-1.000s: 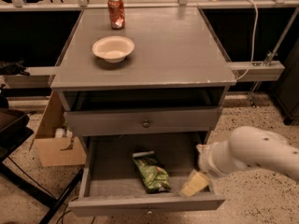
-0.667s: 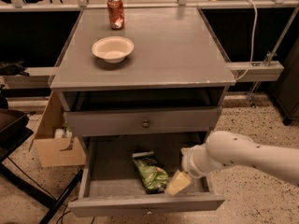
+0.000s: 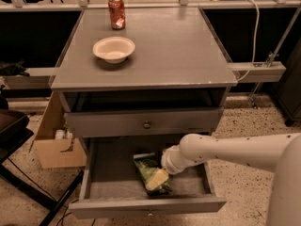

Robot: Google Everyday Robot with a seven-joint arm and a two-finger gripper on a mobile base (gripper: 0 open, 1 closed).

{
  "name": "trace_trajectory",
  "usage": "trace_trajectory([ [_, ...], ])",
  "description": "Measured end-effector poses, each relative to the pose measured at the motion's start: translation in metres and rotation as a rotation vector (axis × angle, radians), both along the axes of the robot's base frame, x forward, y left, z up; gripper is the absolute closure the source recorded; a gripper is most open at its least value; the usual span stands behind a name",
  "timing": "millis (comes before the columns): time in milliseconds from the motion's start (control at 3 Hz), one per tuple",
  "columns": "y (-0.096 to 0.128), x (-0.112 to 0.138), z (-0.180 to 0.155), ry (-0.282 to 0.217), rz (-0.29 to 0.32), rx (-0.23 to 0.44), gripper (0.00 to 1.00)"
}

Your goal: Pick green jalapeno chip bag from middle drawer and place on counter

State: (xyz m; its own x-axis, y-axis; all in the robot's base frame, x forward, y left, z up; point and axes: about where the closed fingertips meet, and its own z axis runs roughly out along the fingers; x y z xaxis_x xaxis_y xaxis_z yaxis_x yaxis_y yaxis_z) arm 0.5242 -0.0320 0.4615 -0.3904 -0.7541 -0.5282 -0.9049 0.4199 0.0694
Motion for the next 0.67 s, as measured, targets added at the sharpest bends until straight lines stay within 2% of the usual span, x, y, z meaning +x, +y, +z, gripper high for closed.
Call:
trace_trajectory([
  [333, 0.016, 0.022, -0.038, -0.002, -0.025, 0.035, 0.00],
  [667, 0.022, 0.031, -0.080, 0.017, -0.042, 0.066, 0.19],
])
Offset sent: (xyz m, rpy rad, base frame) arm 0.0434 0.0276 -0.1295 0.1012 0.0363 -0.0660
